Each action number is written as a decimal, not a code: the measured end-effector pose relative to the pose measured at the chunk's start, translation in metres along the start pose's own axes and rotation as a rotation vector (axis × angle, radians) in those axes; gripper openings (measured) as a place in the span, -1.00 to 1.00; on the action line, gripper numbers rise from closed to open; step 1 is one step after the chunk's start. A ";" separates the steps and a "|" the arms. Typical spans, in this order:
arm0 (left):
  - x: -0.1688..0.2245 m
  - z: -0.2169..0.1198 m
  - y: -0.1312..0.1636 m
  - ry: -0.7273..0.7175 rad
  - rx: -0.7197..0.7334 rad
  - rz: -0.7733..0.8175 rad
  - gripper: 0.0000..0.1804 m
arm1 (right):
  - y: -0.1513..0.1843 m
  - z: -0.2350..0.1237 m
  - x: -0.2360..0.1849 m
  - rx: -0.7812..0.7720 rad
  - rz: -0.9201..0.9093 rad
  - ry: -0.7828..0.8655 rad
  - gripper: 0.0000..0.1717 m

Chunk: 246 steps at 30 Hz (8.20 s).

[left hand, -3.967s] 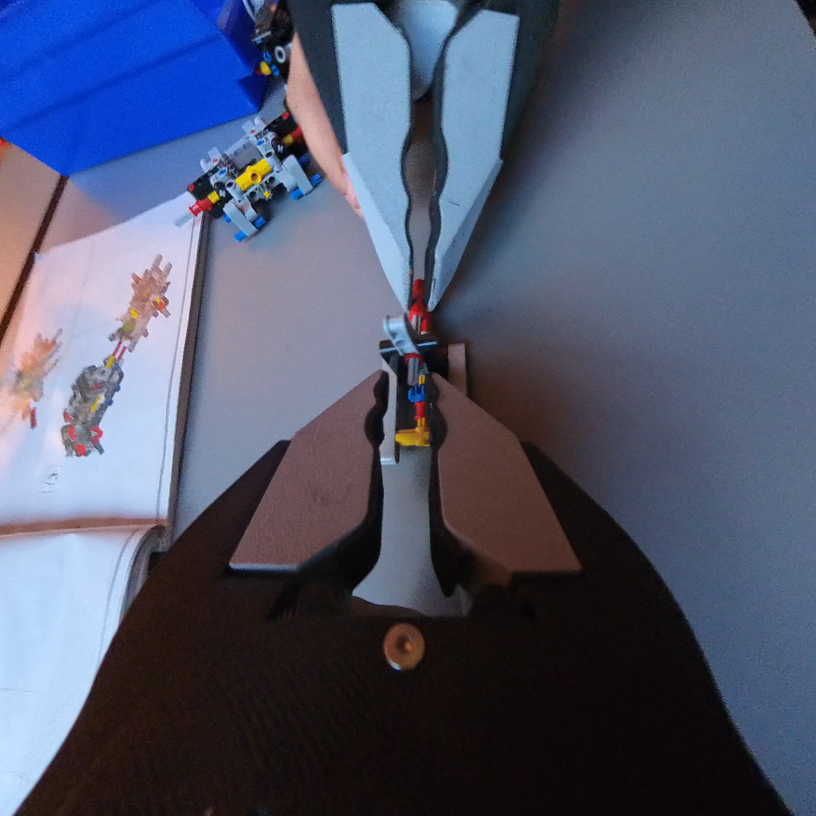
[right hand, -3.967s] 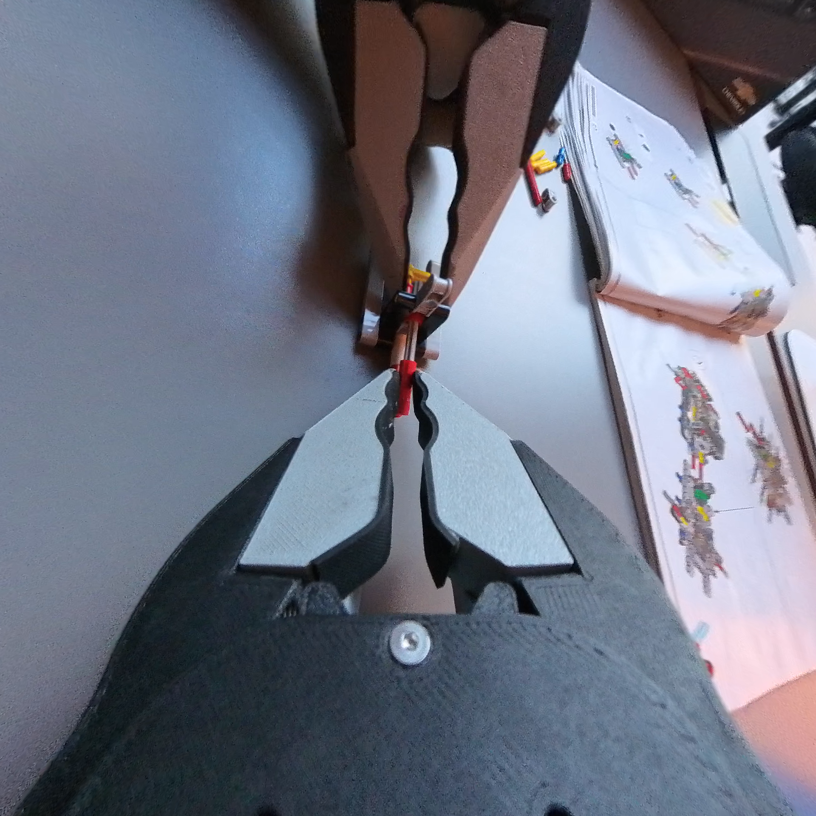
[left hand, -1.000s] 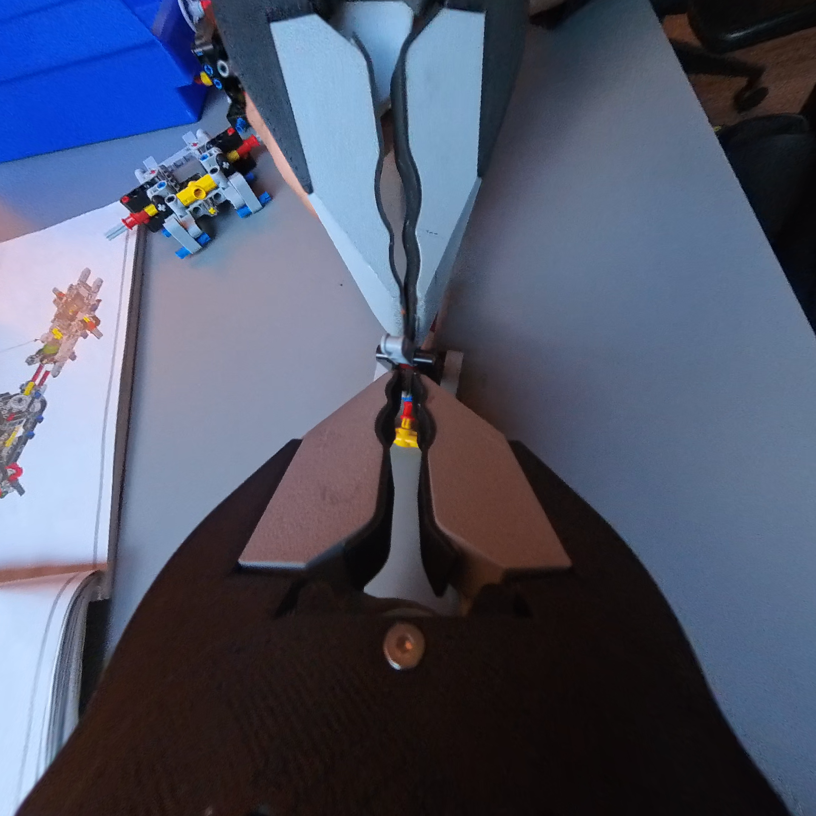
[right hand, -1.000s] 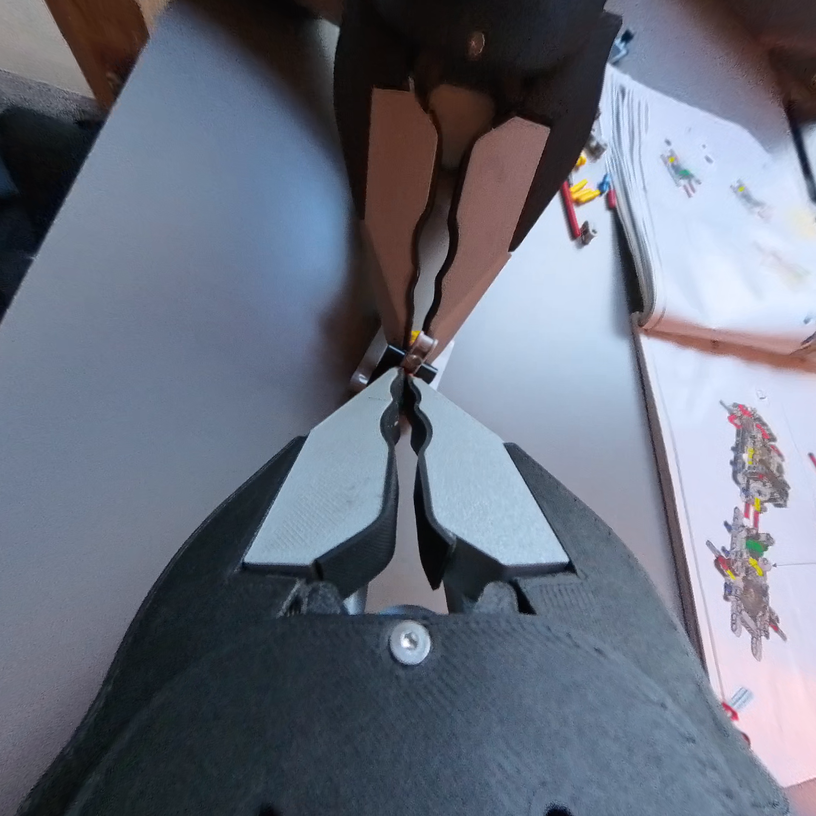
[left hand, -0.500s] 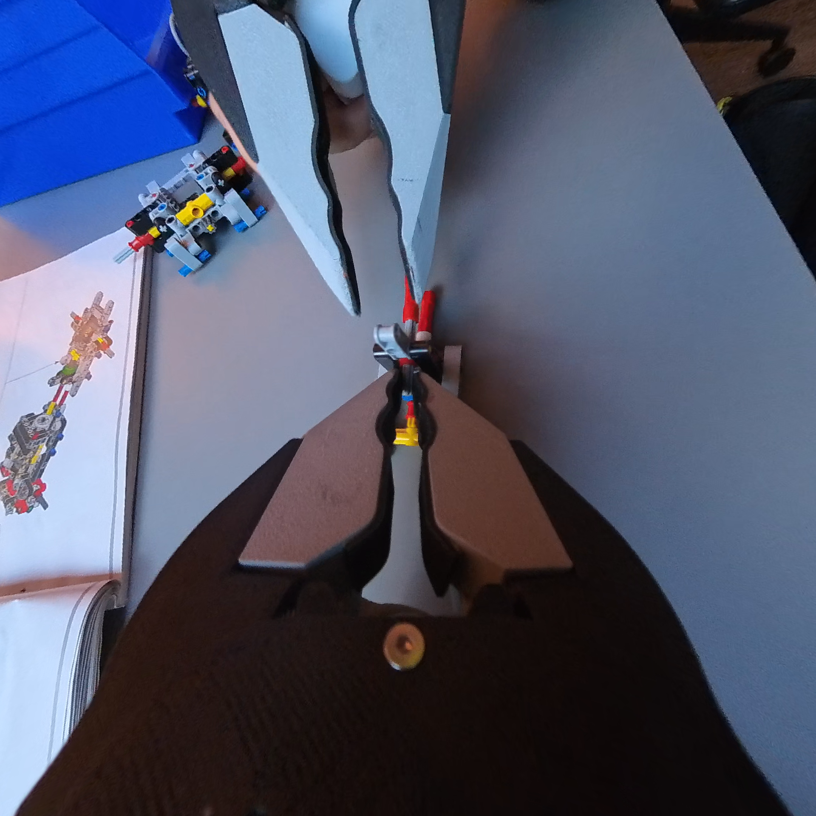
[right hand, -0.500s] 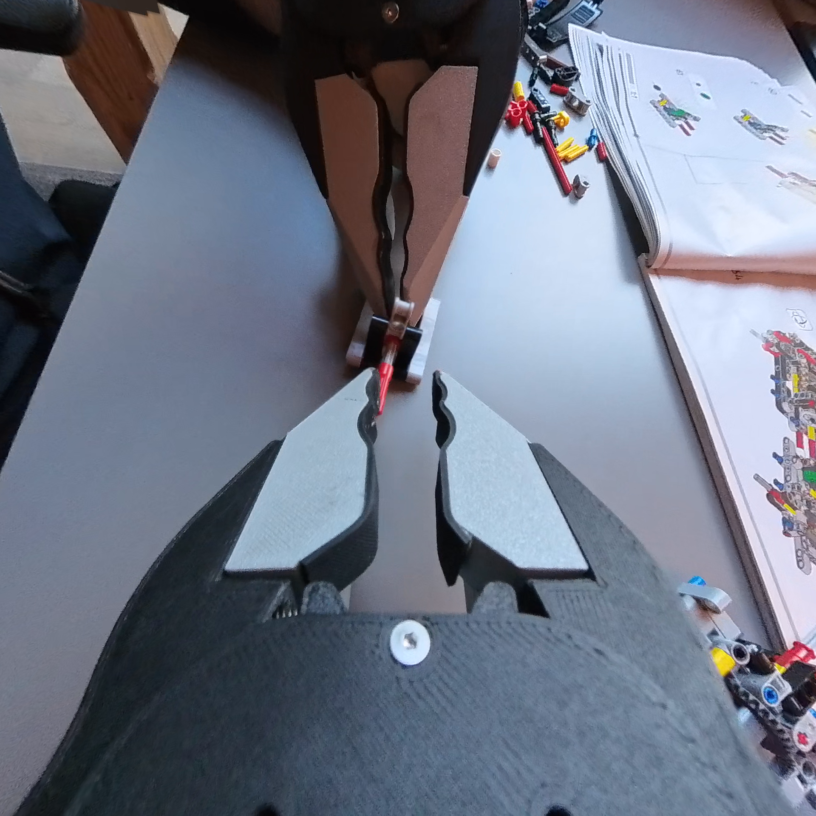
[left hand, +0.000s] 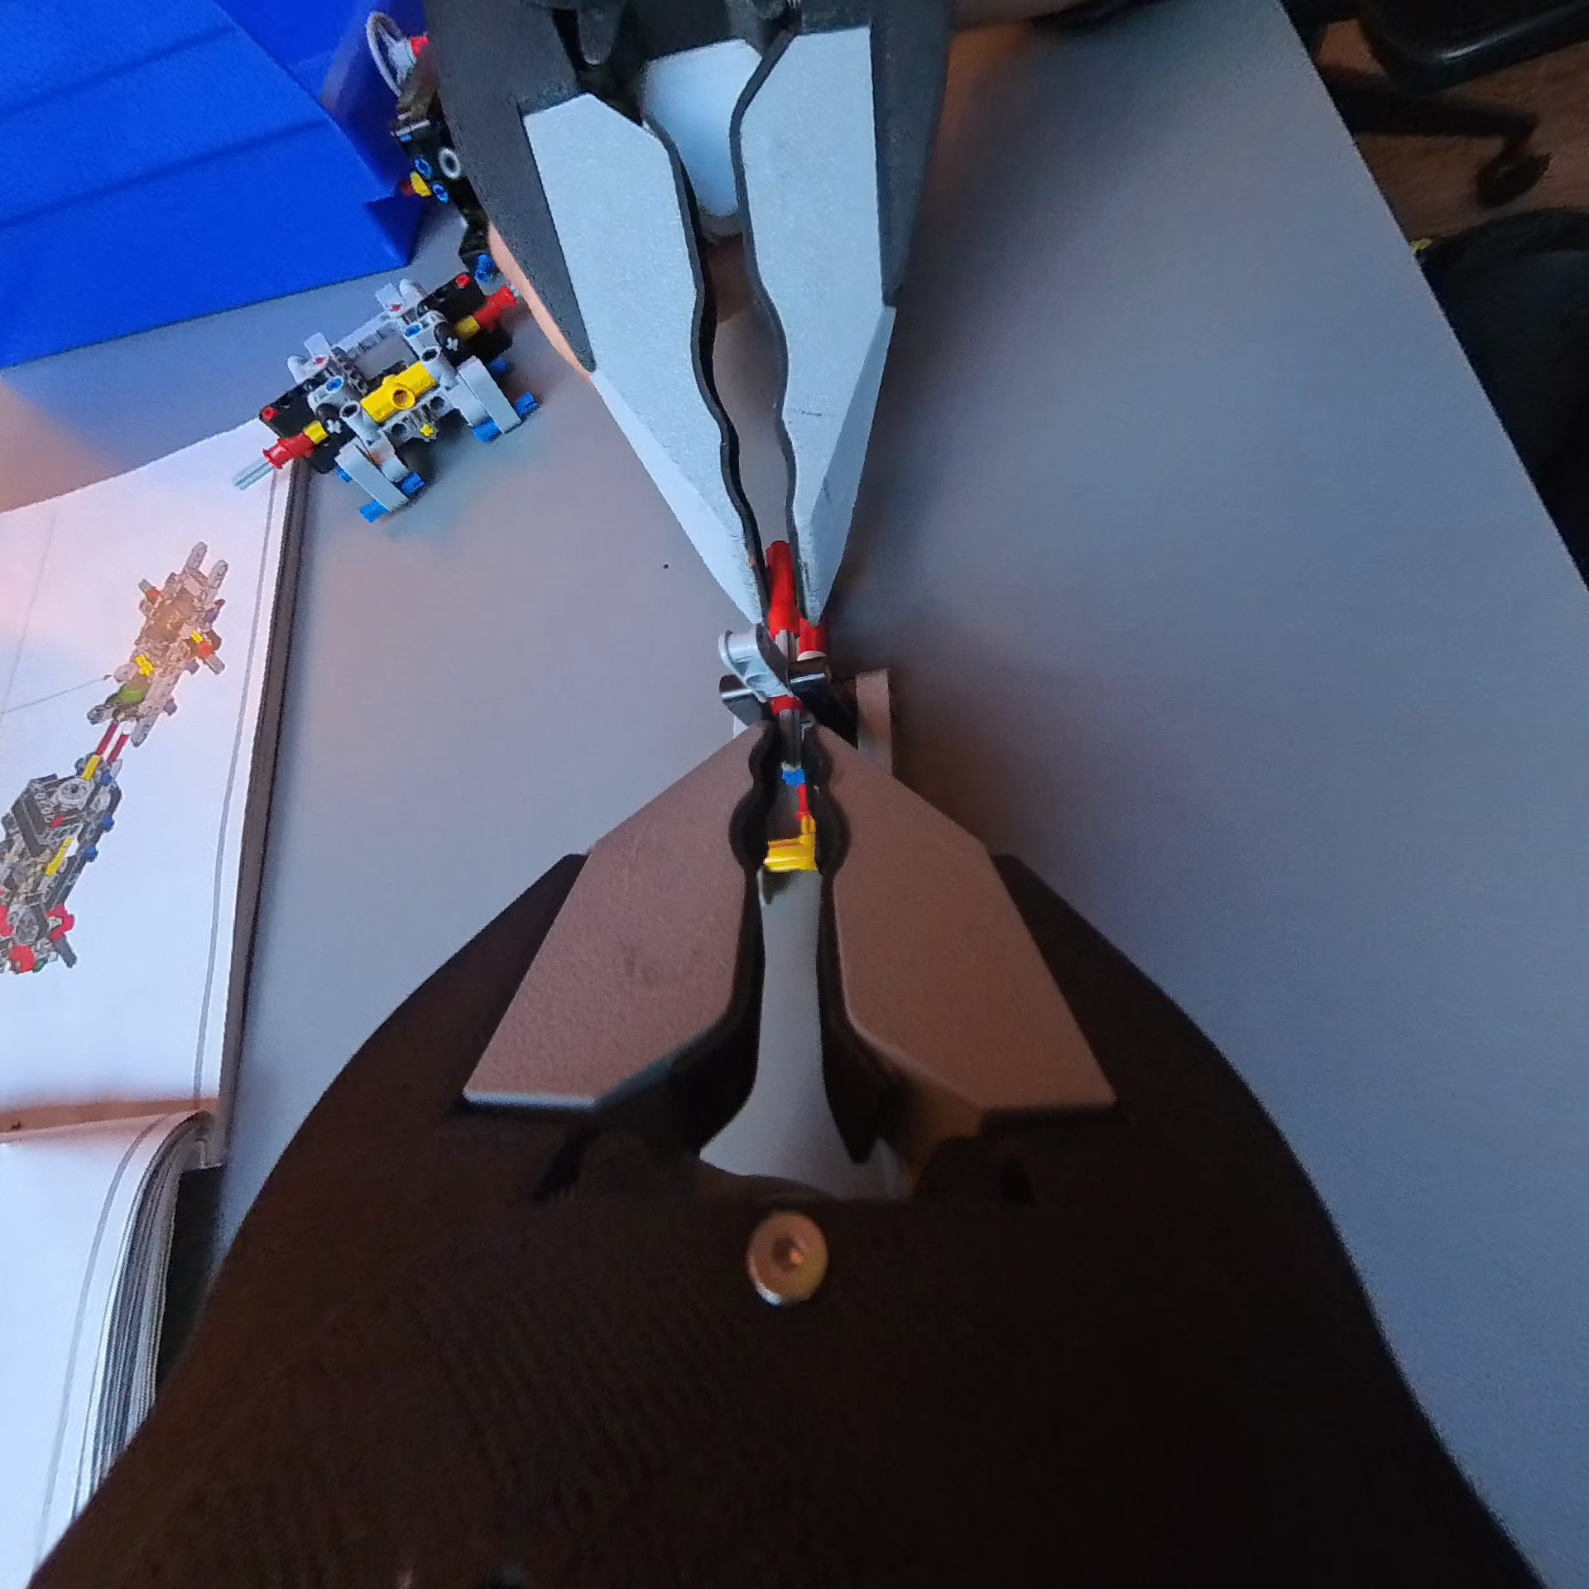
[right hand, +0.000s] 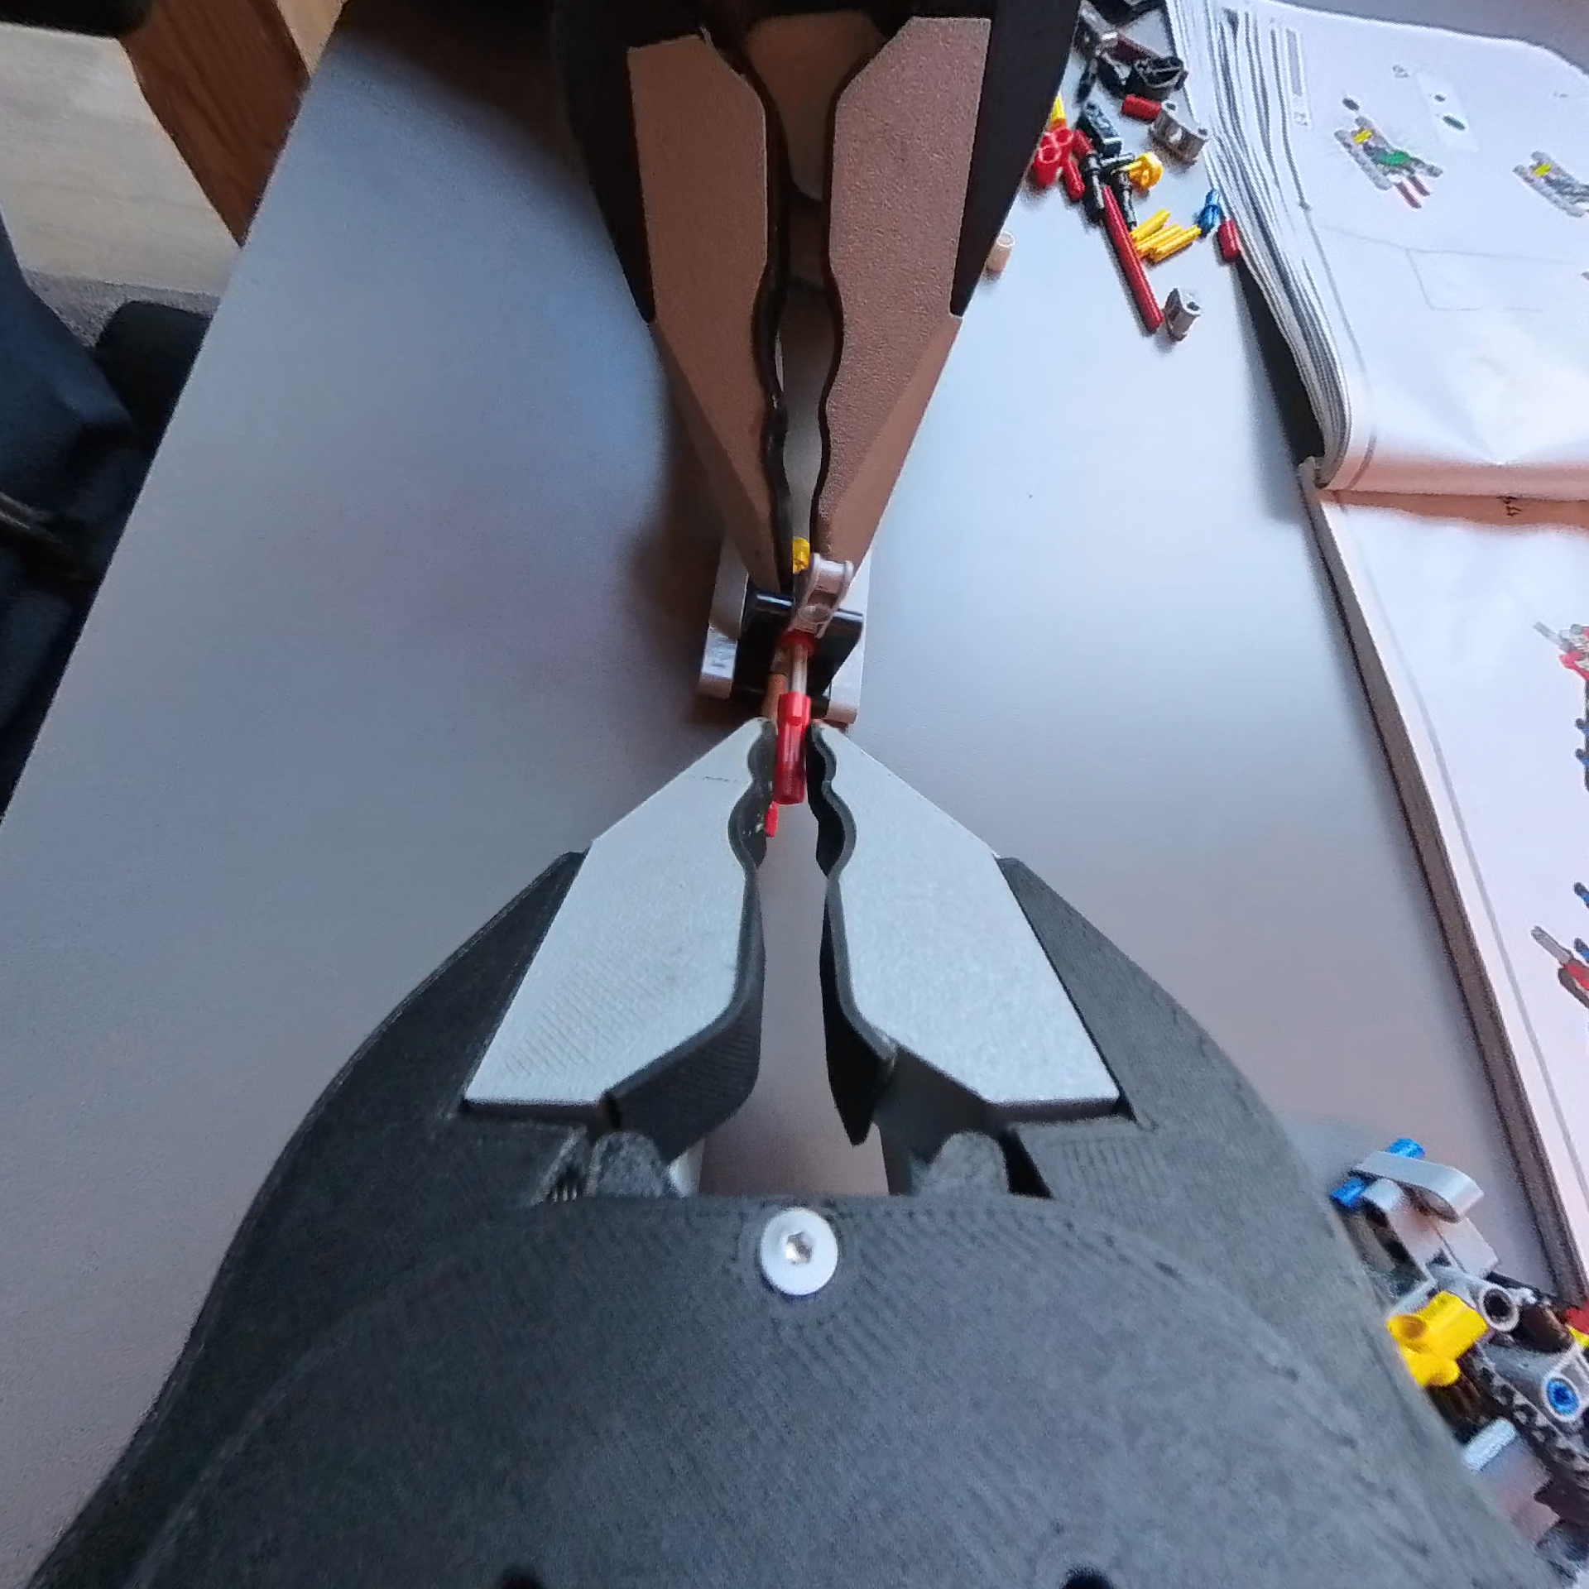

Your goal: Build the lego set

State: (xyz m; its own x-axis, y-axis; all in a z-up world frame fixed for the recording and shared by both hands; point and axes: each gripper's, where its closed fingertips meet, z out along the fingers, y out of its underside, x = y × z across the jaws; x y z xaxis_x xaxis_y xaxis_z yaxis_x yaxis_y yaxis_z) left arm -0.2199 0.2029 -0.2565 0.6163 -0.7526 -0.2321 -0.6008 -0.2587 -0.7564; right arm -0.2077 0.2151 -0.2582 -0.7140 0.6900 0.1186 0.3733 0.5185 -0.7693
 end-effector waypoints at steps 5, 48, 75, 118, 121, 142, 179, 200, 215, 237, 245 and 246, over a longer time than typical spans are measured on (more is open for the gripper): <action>-0.003 -0.001 0.002 -0.007 -0.017 -0.024 -1.00 | -0.001 0.001 0.002 0.004 -0.032 0.028 -0.96; -0.006 -0.003 0.000 0.012 -0.036 -0.109 -1.00 | 0.002 0.012 0.008 -0.147 -0.094 0.070 -0.97; -0.082 -0.030 -0.022 -0.366 0.348 -0.633 -1.00 | -0.044 -0.024 0.091 0.256 0.306 0.680 -0.51; -0.078 -0.022 -0.019 -0.319 0.316 -0.703 -1.00 | -0.041 -0.023 0.095 0.070 0.062 0.845 -0.65; -0.077 -0.021 -0.018 -0.318 0.304 -0.708 -1.00 | -0.041 -0.022 0.094 0.055 0.043 0.846 -0.65; -0.059 -0.064 -0.064 -0.001 0.717 -0.408 -1.00 | -0.104 -0.064 0.056 0.403 -0.318 1.051 -0.57; -0.006 -0.091 -0.074 0.158 0.866 0.026 -1.00 | -0.137 -0.075 -0.020 0.741 -0.163 0.467 -0.87; -0.014 -0.021 0.017 0.145 0.034 -0.287 -1.00 | -0.035 -0.007 0.024 0.201 0.045 0.314 -0.85; -0.019 -0.021 0.006 0.142 0.095 -0.335 -1.00 | -0.021 0.008 0.024 0.063 -0.024 0.338 -0.90; -0.024 -0.018 0.027 0.077 -0.020 -0.329 -0.73 | -0.007 -0.001 0.025 0.018 -0.236 0.405 -0.88; -0.022 -0.023 0.028 0.095 -0.020 -0.344 -0.64 | -0.016 -0.010 0.023 0.097 -0.218 0.405 -0.72; -0.024 -0.026 0.027 0.095 -0.012 -0.353 -0.61 | -0.020 -0.014 0.025 0.124 -0.209 0.419 -0.72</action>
State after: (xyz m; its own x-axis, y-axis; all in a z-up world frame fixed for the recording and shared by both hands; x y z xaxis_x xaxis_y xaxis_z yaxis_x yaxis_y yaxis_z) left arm -0.2640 0.1982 -0.2561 0.7371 -0.6683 0.1002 -0.3657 -0.5192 -0.7724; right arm -0.2244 0.2292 -0.2308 -0.4564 0.7347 0.5019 0.1556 0.6213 -0.7679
